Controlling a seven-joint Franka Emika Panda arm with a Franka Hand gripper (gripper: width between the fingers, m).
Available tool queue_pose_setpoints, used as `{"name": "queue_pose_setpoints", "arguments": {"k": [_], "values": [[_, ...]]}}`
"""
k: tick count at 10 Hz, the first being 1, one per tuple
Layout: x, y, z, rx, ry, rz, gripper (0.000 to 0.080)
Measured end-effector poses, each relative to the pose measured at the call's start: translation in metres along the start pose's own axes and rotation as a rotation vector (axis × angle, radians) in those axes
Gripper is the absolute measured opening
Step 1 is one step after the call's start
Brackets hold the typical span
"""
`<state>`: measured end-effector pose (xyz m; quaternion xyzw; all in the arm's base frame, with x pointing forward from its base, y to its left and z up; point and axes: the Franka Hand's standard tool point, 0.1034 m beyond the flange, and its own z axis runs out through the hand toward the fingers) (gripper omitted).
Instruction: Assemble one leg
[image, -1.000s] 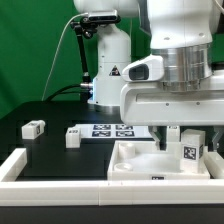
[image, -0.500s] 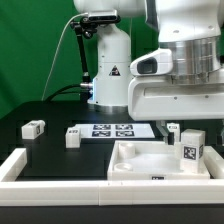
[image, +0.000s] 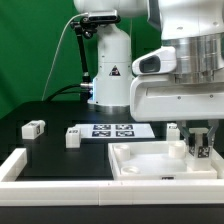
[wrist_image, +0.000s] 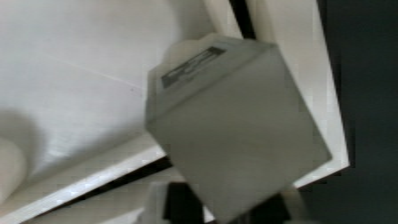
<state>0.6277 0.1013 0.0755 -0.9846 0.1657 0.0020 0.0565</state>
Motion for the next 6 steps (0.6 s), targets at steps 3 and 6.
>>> {"name": "queue_pose_setpoints", "arguments": {"k": [3,6], "values": [[0.0000,0.0001,0.0000,0.000,0.000,0.000,0.0002],[0.0000,0.0001,0.0000,0.000,0.000,0.000,0.0002]]}}
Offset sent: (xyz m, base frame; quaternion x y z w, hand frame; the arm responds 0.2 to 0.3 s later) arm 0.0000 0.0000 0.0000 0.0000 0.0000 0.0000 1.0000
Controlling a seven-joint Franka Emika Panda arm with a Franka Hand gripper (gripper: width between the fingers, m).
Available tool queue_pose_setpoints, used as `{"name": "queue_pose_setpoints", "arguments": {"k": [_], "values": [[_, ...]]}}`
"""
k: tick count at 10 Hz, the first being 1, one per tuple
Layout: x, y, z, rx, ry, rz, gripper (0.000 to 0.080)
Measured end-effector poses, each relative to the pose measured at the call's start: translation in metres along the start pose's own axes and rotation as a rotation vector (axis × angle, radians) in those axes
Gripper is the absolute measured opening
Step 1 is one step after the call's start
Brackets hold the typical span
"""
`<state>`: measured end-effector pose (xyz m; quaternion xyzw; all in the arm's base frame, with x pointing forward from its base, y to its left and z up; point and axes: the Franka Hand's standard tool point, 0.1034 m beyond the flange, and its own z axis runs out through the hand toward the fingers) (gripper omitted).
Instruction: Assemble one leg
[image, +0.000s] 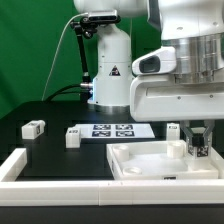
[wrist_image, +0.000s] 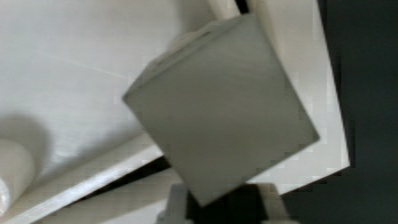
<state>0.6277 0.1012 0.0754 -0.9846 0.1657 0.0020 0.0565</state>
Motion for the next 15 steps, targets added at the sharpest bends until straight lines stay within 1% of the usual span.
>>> {"name": "queue_pose_setpoints", "arguments": {"k": [1,2,3,4,5,6,7,8,10,12,13,15], "values": [[0.000,0.000,0.000,0.000,0.000,0.000,0.0083],[0.000,0.000,0.000,0.000,0.000,0.000,0.0083],[0.000,0.000,0.000,0.000,0.000,0.000,0.0284],[0.000,0.000,0.000,0.000,-0.001,-0.011,0.0418],[-0.004,-0.002,0.001,-0.002,-0.014,-0.055,0.0584],[-0.008,-0.004,0.001,-0.004,-0.038,-0.083,0.0584],[-0.011,-0.005,0.002,-0.005,-0.050,-0.120,0.0629],[-0.012,-0.005,0.002,-0.004,-0.056,-0.162,0.0646],[-0.015,-0.002,0.004,-0.004,-0.065,-0.233,0.0648],[-0.022,0.004,0.011,-0.010,-0.058,-0.234,0.0648],[-0.025,0.004,0.013,-0.012,-0.059,-0.235,0.0648],[-0.025,0.005,0.013,-0.011,-0.059,-0.224,0.0648]]}}
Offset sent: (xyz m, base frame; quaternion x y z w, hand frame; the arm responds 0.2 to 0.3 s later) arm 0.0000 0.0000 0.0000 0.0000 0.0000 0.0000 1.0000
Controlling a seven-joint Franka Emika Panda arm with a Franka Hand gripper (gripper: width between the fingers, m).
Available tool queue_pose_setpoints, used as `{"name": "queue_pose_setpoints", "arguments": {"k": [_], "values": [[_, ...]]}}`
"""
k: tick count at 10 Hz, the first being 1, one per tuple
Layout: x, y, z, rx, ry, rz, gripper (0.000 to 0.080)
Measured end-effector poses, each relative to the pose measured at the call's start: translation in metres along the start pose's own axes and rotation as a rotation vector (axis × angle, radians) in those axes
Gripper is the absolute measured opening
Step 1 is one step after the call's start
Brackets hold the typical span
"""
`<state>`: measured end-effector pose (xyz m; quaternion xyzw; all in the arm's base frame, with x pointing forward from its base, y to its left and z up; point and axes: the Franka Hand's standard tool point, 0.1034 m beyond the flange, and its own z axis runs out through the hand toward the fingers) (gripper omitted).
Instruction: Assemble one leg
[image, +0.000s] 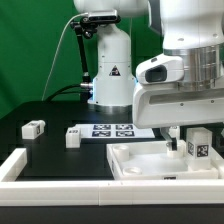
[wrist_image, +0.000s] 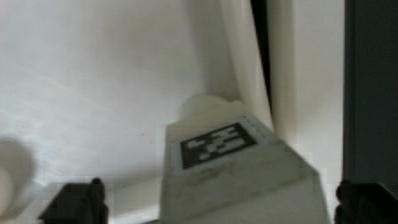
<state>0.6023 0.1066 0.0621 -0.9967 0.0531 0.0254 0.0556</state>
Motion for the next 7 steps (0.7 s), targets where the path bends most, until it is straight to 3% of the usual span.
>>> {"name": "queue_pose_setpoints", "arguments": {"k": [5,7], "values": [[0.0003,-0.0062,0.0006,-0.001,0.014,0.013,0.0622],[0.0007,-0.0046,0.0006,-0.001,0.014,0.016,0.0288]]}}
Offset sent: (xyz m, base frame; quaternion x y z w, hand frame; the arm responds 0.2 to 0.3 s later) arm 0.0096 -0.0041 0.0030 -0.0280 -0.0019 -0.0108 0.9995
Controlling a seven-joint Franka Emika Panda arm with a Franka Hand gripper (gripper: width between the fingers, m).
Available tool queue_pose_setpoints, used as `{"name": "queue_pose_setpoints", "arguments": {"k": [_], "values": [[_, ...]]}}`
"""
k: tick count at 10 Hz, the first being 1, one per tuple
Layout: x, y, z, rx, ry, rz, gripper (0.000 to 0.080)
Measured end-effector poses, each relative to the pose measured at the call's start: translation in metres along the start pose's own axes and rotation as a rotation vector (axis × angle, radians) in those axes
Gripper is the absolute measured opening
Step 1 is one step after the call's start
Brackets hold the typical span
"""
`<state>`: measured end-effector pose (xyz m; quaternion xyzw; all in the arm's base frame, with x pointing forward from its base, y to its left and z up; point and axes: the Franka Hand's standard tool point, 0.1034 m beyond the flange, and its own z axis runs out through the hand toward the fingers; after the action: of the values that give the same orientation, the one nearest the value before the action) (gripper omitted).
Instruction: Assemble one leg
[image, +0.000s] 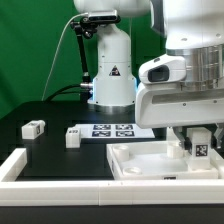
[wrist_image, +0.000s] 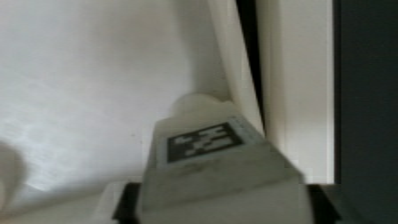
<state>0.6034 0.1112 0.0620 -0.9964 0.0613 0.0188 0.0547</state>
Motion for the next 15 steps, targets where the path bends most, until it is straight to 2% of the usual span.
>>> {"name": "queue_pose_setpoints", "arguments": {"k": [5,8,9,15], "values": [[0.000,0.000,0.000,0.001,0.000,0.050,0.0290],[0.010,0.003,0.000,0.008,0.018,0.464,0.0290],[0.012,0.003,0.000,0.022,0.022,0.642,0.0290],[0.015,0.003,-0.001,0.054,0.030,1.320,0.0290]]}}
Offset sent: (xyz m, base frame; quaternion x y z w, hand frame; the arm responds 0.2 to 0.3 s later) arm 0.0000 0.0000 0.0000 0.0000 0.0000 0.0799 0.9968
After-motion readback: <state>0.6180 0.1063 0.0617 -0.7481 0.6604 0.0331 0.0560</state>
